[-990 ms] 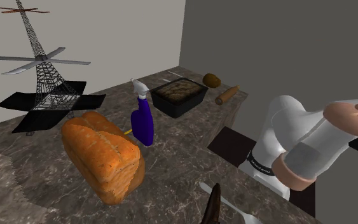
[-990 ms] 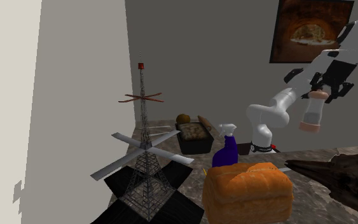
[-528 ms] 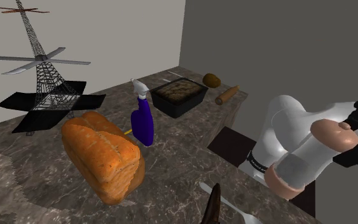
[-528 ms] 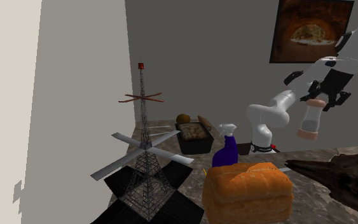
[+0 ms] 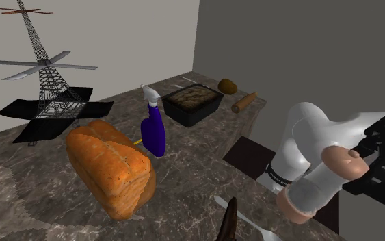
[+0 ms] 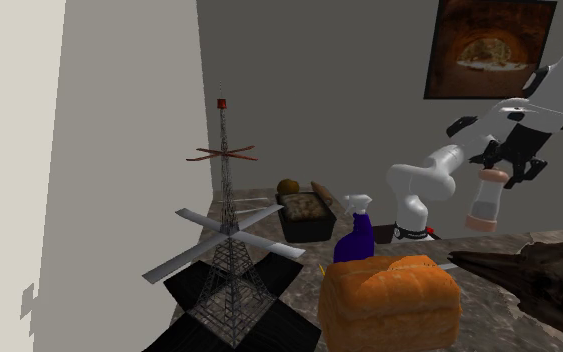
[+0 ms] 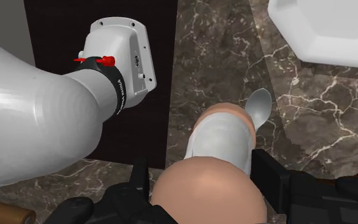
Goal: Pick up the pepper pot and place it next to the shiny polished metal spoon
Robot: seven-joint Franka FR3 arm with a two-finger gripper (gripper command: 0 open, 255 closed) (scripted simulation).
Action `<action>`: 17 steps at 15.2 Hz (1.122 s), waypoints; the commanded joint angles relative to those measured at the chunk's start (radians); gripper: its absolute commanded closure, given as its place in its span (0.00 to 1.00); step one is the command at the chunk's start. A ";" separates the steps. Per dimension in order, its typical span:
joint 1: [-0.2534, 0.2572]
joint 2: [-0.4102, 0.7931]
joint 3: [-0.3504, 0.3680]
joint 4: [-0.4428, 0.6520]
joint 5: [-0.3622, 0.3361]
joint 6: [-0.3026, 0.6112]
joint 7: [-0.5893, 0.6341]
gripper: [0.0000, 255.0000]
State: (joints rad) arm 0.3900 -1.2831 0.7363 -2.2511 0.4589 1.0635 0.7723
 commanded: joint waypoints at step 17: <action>0.058 -0.108 0.106 -0.204 0.114 0.105 0.009 1.00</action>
State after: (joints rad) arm 0.4483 -1.3909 0.8404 -2.4538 0.5715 1.1668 0.7813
